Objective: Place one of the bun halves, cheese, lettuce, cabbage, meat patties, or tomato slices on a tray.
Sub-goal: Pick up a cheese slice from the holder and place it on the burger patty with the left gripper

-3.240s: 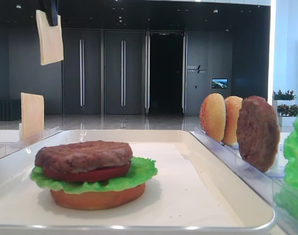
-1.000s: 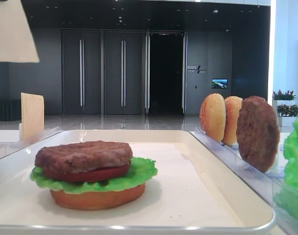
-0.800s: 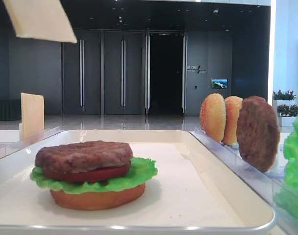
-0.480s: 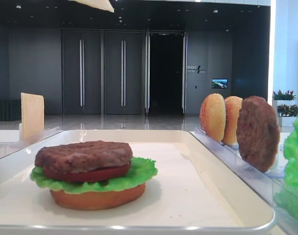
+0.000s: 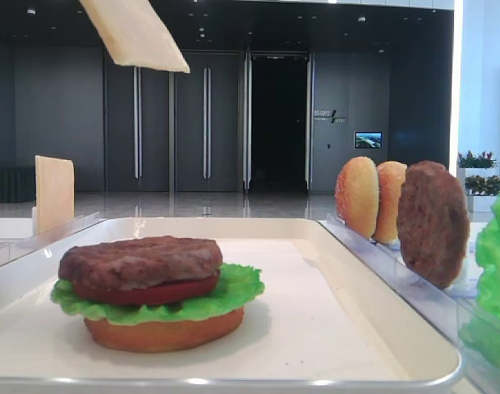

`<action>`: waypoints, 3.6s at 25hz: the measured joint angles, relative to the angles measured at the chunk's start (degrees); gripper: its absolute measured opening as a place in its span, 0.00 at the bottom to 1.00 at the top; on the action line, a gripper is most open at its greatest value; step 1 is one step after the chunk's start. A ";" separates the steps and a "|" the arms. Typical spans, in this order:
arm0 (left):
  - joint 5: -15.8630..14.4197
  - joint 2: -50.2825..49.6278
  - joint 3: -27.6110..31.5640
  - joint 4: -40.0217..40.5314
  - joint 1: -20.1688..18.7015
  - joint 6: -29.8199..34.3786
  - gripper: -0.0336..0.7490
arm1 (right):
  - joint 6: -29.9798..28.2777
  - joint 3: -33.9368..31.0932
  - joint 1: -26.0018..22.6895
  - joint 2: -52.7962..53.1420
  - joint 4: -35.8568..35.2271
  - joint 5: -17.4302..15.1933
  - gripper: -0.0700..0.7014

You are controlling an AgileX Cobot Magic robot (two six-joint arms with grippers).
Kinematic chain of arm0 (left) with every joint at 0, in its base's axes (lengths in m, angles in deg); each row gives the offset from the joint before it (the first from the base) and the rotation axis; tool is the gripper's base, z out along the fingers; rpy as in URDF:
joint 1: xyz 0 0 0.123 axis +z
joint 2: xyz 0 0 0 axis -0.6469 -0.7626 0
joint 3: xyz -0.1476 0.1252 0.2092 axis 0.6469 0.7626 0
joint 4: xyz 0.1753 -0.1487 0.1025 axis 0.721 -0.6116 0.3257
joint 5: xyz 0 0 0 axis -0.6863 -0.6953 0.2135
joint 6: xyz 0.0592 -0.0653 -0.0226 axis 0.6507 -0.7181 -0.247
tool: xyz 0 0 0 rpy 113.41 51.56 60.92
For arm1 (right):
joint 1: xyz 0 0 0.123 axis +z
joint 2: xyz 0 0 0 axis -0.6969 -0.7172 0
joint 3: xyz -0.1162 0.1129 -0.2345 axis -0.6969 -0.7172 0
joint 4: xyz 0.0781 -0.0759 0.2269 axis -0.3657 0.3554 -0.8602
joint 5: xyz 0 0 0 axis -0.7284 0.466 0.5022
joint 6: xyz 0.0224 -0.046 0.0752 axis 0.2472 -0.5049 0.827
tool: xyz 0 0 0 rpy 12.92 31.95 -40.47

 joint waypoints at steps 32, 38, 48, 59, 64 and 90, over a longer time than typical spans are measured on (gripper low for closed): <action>6.29 -9.30 8.02 -11.60 0.00 12.59 0.07 | 0.00 0.00 0.00 0.00 -0.38 0.00 0.72; 7.01 -9.34 10.15 -15.13 -0.05 16.41 0.07 | 0.00 0.00 0.00 0.00 -0.38 0.00 0.72; 8.56 -9.34 10.73 -15.91 -0.05 17.50 0.07 | 0.00 0.00 0.00 0.00 -0.38 0.00 0.72; 10.06 -9.34 11.60 -17.59 -0.05 18.54 0.07 | 0.00 0.00 0.00 0.00 -0.38 0.00 0.72; 10.06 -9.34 11.60 -17.62 -0.05 18.54 0.07 | 0.00 0.00 0.00 0.00 -0.38 0.00 0.72; 15.04 -11.43 13.46 -23.62 -4.29 23.03 0.07 | 0.00 0.00 0.00 0.00 -0.38 -0.05 0.72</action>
